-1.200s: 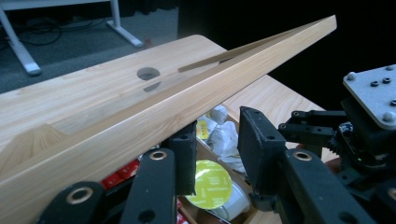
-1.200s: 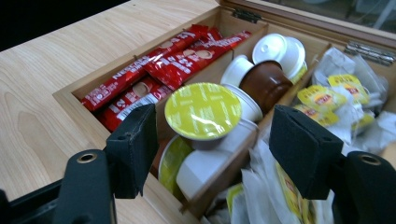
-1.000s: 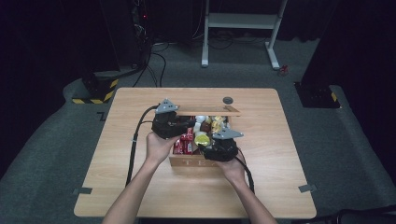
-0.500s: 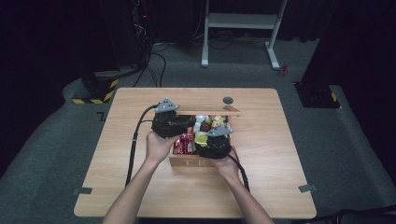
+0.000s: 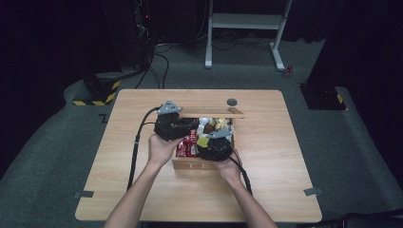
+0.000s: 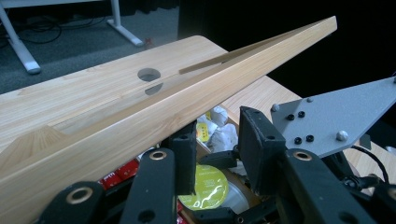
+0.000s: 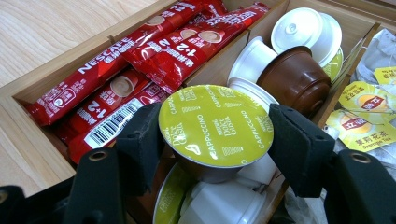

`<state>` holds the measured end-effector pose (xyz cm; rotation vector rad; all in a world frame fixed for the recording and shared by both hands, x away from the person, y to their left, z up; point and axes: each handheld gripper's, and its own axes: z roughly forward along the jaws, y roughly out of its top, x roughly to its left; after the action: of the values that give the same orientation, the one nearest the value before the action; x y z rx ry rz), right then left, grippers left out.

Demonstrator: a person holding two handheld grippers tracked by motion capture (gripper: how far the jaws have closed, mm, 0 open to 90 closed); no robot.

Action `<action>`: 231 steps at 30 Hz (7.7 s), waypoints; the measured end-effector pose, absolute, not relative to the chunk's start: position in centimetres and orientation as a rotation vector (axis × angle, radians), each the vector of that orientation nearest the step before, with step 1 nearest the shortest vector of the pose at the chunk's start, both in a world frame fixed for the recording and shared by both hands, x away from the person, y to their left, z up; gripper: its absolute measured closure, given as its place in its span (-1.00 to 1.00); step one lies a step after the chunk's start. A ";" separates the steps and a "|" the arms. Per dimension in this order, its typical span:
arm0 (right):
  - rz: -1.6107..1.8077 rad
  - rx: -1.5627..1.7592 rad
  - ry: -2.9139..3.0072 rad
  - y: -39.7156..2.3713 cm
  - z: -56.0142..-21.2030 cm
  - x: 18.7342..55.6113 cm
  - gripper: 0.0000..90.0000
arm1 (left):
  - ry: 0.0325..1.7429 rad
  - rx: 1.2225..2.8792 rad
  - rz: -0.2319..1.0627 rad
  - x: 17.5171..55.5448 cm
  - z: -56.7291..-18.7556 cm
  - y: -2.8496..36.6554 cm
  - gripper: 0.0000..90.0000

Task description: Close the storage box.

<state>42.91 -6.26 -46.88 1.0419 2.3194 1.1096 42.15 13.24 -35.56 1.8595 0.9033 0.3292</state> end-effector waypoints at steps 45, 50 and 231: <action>1.235 1.046 2.214 -11.7 -43.3 40.8 -0.15 | 0.900 1.847 0.344 42.0 -35.9 13.2 0.53; 1.230 1.054 2.215 -12.0 -43.4 40.7 -0.15 | 0.903 1.846 0.341 41.9 -35.9 13.2 0.53; 0.867 1.482 2.021 -28.6 -52.2 37.7 -0.17 | 0.904 1.946 0.180 37.3 -45.3 12.4 0.64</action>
<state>37.66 -28.64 -52.24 1.4818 2.0215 0.8667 37.30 12.44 -45.28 1.9461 0.9043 0.1797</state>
